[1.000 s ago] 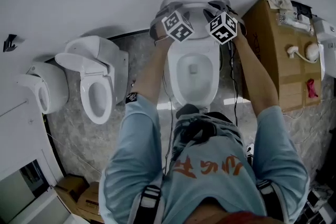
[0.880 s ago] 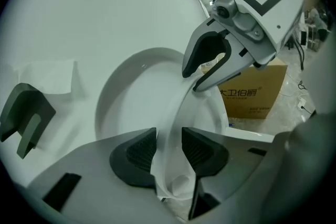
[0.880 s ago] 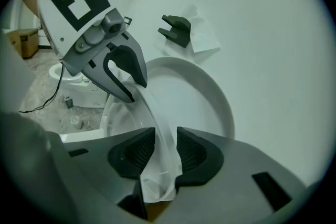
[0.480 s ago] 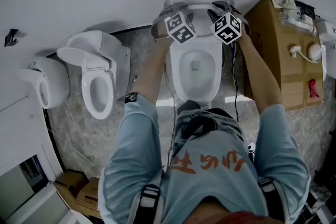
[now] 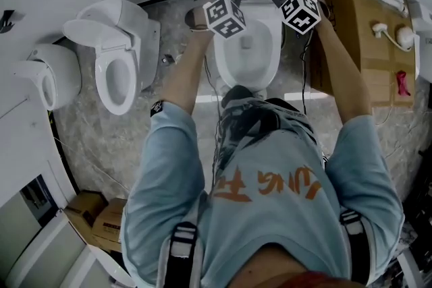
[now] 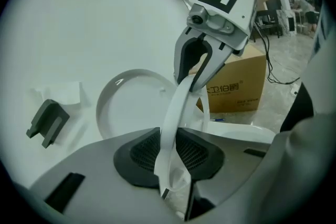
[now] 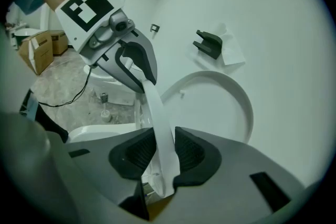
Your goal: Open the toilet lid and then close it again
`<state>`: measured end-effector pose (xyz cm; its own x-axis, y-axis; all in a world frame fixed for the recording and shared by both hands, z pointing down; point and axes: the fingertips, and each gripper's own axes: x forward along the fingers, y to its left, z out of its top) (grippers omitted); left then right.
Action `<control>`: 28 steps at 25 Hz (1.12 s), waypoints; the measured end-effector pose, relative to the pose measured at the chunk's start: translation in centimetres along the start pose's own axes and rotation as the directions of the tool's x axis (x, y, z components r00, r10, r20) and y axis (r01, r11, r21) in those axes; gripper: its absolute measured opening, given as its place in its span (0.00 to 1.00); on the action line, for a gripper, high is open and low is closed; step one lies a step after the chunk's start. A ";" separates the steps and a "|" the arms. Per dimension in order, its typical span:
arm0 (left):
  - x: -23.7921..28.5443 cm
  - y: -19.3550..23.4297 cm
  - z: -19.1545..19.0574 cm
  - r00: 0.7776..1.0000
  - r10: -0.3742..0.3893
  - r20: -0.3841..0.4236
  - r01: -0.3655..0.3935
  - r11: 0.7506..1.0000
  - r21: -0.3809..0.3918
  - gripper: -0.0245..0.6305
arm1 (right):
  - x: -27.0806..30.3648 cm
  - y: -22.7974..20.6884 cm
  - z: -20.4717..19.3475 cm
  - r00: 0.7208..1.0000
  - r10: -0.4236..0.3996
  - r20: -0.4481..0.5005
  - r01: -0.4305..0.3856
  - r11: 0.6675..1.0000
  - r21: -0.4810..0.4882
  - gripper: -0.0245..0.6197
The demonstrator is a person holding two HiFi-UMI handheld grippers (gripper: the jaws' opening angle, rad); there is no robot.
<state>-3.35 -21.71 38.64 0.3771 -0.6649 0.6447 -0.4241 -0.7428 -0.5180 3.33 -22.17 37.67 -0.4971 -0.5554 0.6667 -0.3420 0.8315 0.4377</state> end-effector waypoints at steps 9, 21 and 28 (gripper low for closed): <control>-5.3 -11.0 -3.1 0.992 -0.028 -0.122 0.049 0.984 0.170 0.20 | -3.7 12.0 -2.3 0.987 0.160 -0.013 -0.160 0.974 -0.162 0.23; -7.5 -21.7 -7.6 0.961 -0.175 -0.214 0.201 0.973 0.109 0.26 | -4.4 23.4 -6.5 0.966 0.251 -0.064 -0.259 0.929 -0.265 0.26; -7.4 -27.8 -11.0 0.927 -0.259 -0.272 0.298 0.948 0.115 0.30 | -3.5 29.7 -9.7 0.938 0.333 -0.097 -0.346 0.894 -0.285 0.31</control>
<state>-3.40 4.77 54.47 0.2352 -0.4030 0.8844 -0.1946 -0.9111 -0.3634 2.61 4.57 54.20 -0.5028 -0.2434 0.8294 0.0938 0.9385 0.3323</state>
